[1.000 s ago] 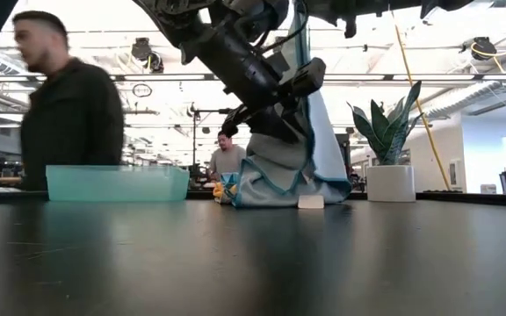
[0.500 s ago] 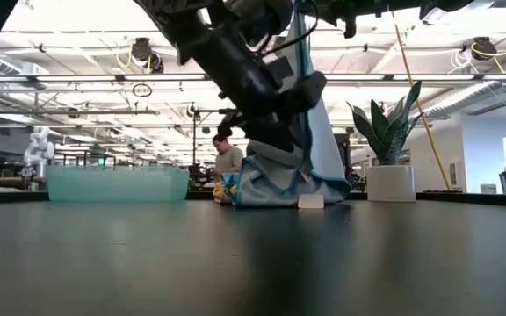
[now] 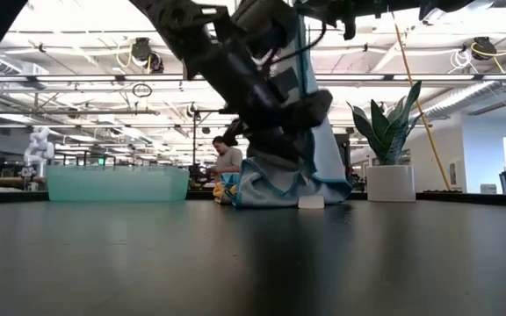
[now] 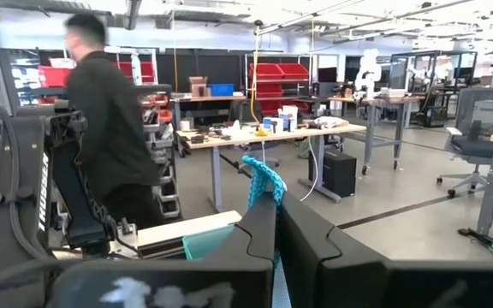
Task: Fold microfiber towels
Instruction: Fold the light blue microfiber towel
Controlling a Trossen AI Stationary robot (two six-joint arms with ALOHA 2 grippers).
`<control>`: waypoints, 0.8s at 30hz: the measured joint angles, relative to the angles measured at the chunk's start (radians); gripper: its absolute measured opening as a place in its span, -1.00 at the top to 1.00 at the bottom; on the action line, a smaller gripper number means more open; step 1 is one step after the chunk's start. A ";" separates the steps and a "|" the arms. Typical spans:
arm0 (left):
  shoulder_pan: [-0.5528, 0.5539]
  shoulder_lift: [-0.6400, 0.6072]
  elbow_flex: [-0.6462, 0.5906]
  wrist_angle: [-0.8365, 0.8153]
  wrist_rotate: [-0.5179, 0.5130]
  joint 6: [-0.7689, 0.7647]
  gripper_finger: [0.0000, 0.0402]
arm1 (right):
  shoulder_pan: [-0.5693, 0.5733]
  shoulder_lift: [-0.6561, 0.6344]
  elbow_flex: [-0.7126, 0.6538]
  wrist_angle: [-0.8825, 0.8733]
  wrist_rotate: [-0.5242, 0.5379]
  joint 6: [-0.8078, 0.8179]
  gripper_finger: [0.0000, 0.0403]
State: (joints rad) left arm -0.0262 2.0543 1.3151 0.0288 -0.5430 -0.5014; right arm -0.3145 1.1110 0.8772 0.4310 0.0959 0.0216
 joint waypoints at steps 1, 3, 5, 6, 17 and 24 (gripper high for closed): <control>0.004 0.008 -0.002 -0.003 0.000 0.000 0.40 | 0.000 0.000 0.000 0.001 0.000 0.000 1.00; 0.010 0.030 -0.002 0.050 0.007 -0.004 0.40 | 0.000 0.000 0.000 0.001 0.001 0.000 1.00; 0.017 0.035 -0.002 0.057 0.028 -0.005 0.40 | 0.000 0.000 0.000 -0.004 0.003 0.000 1.00; 0.020 0.035 -0.002 0.059 0.037 -0.002 0.40 | 0.000 0.000 0.000 -0.006 0.003 0.000 1.00; 0.063 0.026 0.035 -0.100 0.110 -0.054 0.90 | -0.011 0.000 0.000 -0.039 0.005 -0.004 1.00; 0.076 -0.041 0.157 -0.344 0.120 -0.004 0.98 | -0.013 0.000 0.000 -0.112 0.004 0.001 1.00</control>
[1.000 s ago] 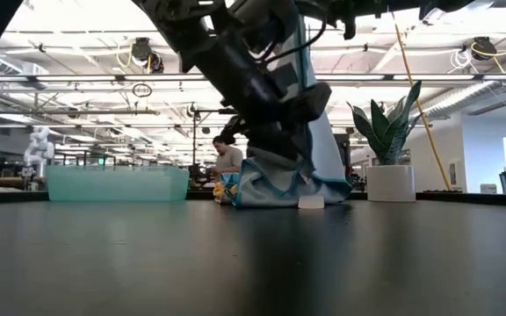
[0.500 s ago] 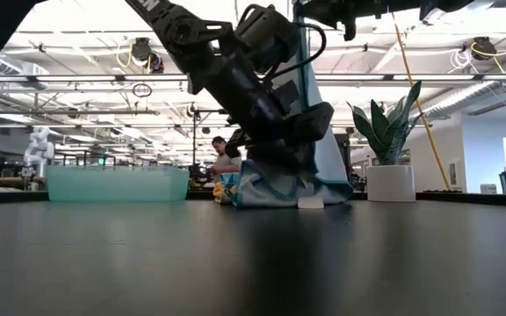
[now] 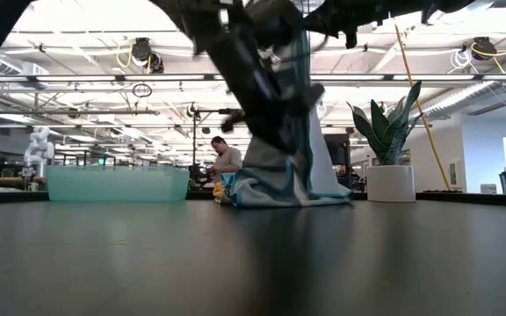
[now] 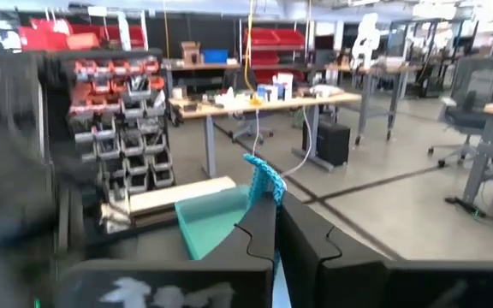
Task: Fold microfiber towels
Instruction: Fold the light blue microfiber towel
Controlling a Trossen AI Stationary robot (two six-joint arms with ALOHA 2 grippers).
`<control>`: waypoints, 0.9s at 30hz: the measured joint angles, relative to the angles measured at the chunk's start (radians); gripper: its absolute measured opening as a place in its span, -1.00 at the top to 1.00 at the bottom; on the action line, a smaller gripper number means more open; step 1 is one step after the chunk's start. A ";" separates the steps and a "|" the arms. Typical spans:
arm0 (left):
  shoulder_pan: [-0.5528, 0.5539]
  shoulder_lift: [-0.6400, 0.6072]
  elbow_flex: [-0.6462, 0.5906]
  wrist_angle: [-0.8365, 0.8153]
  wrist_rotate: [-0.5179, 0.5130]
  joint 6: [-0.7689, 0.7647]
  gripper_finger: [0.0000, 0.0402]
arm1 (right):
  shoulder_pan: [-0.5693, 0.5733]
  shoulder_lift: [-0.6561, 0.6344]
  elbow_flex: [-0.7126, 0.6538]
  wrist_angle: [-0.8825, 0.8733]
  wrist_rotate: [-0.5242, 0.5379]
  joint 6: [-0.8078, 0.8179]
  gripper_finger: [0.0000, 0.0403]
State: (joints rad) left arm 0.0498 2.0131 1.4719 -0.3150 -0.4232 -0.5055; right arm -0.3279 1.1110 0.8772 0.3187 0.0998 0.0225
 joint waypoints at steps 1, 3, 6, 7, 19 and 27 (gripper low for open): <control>0.000 -0.018 0.017 -0.016 -0.004 0.023 0.98 | 0.000 0.000 0.000 -0.015 0.000 0.005 1.00; 0.001 -0.072 0.035 -0.079 -0.004 0.043 0.98 | 0.000 -0.001 0.000 -0.047 -0.002 0.010 1.00; 0.000 -0.152 0.052 -0.185 -0.015 0.044 0.99 | 0.000 -0.004 0.000 -0.078 -0.027 0.016 1.00; 0.000 -0.181 0.051 -0.236 -0.023 0.037 0.99 | 0.000 -0.005 0.000 -0.086 -0.032 0.017 1.00; -0.006 -0.467 0.050 -0.658 -0.055 -0.026 0.99 | 0.000 -0.120 0.001 -0.409 -0.183 0.072 1.00; -0.002 -0.615 0.050 -0.805 -0.125 0.017 1.00 | -0.012 -0.258 0.000 -0.670 -0.340 0.174 1.00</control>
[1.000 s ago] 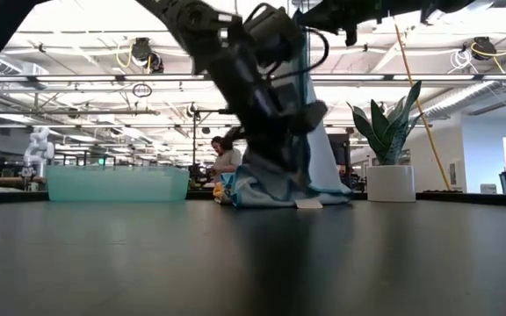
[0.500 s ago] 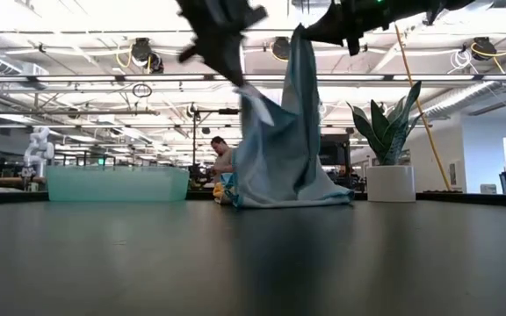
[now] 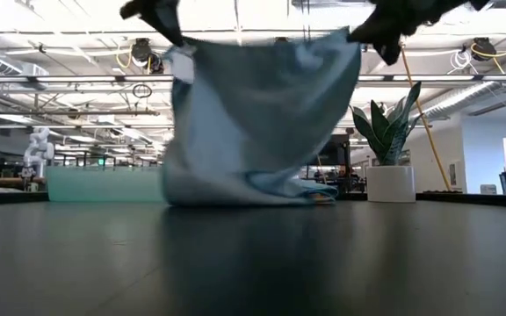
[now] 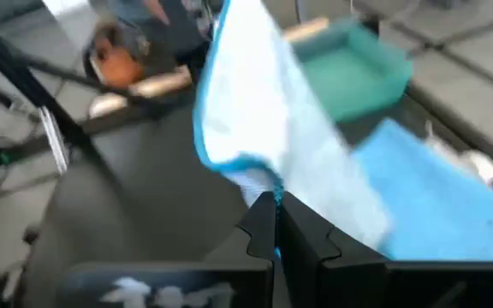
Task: Fold microfiber towels
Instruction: Fold the light blue microfiber towel
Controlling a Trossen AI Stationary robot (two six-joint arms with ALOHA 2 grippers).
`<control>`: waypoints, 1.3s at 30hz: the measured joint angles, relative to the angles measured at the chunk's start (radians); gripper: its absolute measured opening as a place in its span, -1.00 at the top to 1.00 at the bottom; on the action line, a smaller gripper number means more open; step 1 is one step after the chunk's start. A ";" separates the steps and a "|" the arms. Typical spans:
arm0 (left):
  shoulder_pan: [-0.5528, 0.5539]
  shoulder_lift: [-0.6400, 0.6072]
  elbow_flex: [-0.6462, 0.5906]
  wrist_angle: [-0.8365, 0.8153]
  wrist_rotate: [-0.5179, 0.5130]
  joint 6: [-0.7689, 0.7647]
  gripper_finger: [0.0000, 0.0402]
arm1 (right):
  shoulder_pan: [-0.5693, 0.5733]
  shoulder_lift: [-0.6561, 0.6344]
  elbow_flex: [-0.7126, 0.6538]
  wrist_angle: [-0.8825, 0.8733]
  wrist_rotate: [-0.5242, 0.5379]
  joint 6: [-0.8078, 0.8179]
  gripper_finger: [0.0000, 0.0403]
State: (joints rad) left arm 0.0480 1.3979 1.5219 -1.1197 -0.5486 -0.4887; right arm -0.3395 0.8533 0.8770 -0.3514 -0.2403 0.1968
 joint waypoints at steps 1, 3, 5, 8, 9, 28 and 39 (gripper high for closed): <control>0.003 -0.017 0.000 0.007 -0.012 0.018 1.00 | -0.005 -0.015 0.000 0.009 0.002 -0.002 1.00; 0.018 -0.053 0.000 0.014 -0.033 0.066 1.00 | -0.029 -0.036 0.000 0.049 0.000 -0.032 1.00; 0.042 -0.079 0.007 0.032 -0.051 0.134 1.00 | -0.065 -0.041 0.023 0.097 0.001 -0.068 1.00; 0.095 -0.108 0.039 0.066 -0.055 0.220 1.00 | -0.125 -0.019 0.109 0.084 0.000 -0.156 1.00; 0.109 -0.115 0.054 0.084 -0.049 0.253 1.00 | -0.144 -0.007 0.143 0.076 0.000 -0.184 1.00; 0.194 -0.081 0.251 -0.129 0.212 0.280 1.00 | -0.332 0.232 0.459 -0.312 -0.068 -0.434 1.00; -0.015 0.047 0.250 -0.223 0.280 0.093 1.00 | -0.138 0.187 0.459 -0.654 -0.047 -0.230 1.00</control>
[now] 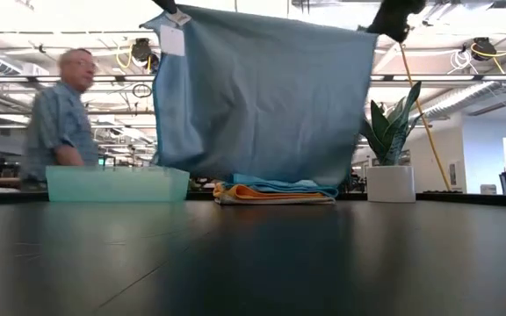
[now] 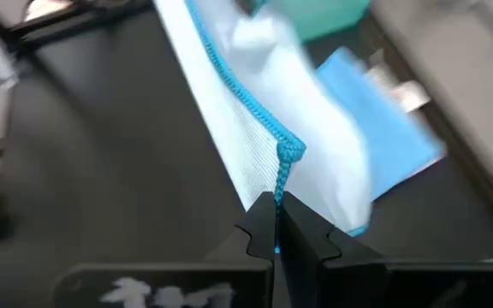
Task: Fold microfiber towels
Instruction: Fold the light blue microfiber towel
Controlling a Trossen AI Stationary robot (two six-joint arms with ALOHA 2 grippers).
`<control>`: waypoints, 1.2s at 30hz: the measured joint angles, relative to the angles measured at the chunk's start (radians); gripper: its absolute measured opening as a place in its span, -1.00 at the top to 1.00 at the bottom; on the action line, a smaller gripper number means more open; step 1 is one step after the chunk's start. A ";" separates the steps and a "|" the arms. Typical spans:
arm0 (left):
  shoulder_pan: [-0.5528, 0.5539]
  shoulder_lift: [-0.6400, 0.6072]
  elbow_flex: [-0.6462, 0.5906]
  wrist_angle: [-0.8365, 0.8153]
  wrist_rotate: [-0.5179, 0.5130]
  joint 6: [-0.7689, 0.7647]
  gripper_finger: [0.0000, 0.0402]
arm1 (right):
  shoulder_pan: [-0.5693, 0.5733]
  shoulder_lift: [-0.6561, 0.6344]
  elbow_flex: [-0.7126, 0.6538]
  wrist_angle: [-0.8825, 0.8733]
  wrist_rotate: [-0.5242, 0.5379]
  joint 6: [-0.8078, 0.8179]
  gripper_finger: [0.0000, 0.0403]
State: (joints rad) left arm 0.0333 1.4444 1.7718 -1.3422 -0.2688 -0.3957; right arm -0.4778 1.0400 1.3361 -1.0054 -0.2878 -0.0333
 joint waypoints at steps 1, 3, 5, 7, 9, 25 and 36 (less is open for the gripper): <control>-0.021 0.007 0.000 -0.013 0.003 -0.030 1.00 | 0.032 -0.003 0.000 -0.018 0.000 0.025 1.00; -0.064 0.022 0.000 -0.044 0.007 -0.093 1.00 | 0.101 -0.007 0.000 -0.044 0.003 0.081 1.00; -0.113 0.037 0.000 -0.088 0.010 -0.165 1.00 | 0.172 -0.007 0.000 -0.059 0.025 0.136 1.00; -0.160 0.060 0.000 -0.122 0.031 -0.230 1.00 | 0.235 -0.007 -0.008 -0.073 0.038 0.191 1.00; -0.212 0.074 -0.001 -0.150 0.058 -0.280 1.00 | 0.301 -0.007 -0.042 -0.063 0.055 0.263 1.00; -0.555 0.142 -0.295 0.146 0.266 -0.469 1.00 | 0.816 -0.005 -0.573 0.583 0.291 0.898 1.00; -0.693 0.140 -0.690 0.812 0.372 -0.652 0.97 | 1.057 0.138 -0.664 0.834 0.365 1.117 1.00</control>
State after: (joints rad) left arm -0.6598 1.5845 1.0818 -0.5302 0.1035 -1.0477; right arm 0.5794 1.1782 0.6724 -0.1712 0.0771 1.0841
